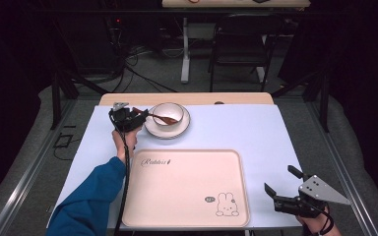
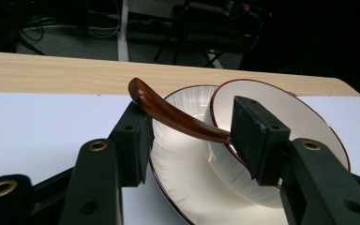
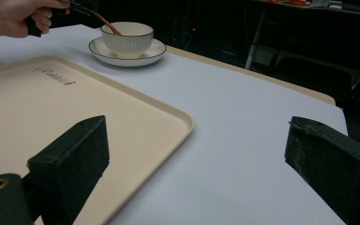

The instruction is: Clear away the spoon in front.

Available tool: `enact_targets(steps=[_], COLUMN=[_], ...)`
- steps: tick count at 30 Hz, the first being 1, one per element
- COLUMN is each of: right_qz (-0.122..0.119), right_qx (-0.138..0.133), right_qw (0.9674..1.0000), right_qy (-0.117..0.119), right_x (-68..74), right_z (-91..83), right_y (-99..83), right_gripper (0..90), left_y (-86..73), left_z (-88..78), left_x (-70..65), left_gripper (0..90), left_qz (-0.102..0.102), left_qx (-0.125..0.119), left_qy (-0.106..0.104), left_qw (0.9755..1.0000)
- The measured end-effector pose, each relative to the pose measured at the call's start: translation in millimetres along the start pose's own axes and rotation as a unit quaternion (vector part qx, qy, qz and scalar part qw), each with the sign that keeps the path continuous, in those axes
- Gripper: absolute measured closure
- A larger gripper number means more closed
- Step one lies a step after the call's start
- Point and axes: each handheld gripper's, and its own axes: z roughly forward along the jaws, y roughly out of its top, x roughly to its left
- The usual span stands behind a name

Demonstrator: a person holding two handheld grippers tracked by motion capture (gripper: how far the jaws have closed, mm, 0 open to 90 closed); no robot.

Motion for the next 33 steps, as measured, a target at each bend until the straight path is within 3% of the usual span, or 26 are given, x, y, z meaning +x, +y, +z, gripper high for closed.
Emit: enact_targets(steps=[10,18,33], right_qz=[0.0,0.0,-0.001], right_qx=[-0.001,-0.001,-0.003], right_qw=[1.0,1.0,1.0], right_qy=[0.0,-0.001,-0.001], right_x=[0.0,0.0,-0.1], right_z=[-0.2,-0.4,-0.6], right_y=[0.0,0.1,0.0], right_gripper=[5.9,5.9,5.8], left_y=[-2.2,-1.5,3.2], left_z=[1.8,-0.9,-9.1], left_x=[4.1,3.3,-5.4], left_gripper=[59.4,64.3,70.6], left_qz=[-0.009,-0.012,0.001], left_qx=[-0.002,-0.016,-0.048], left_qy=[-0.002,-0.011,-0.023], left_qw=[1.0,0.9997,0.9986])
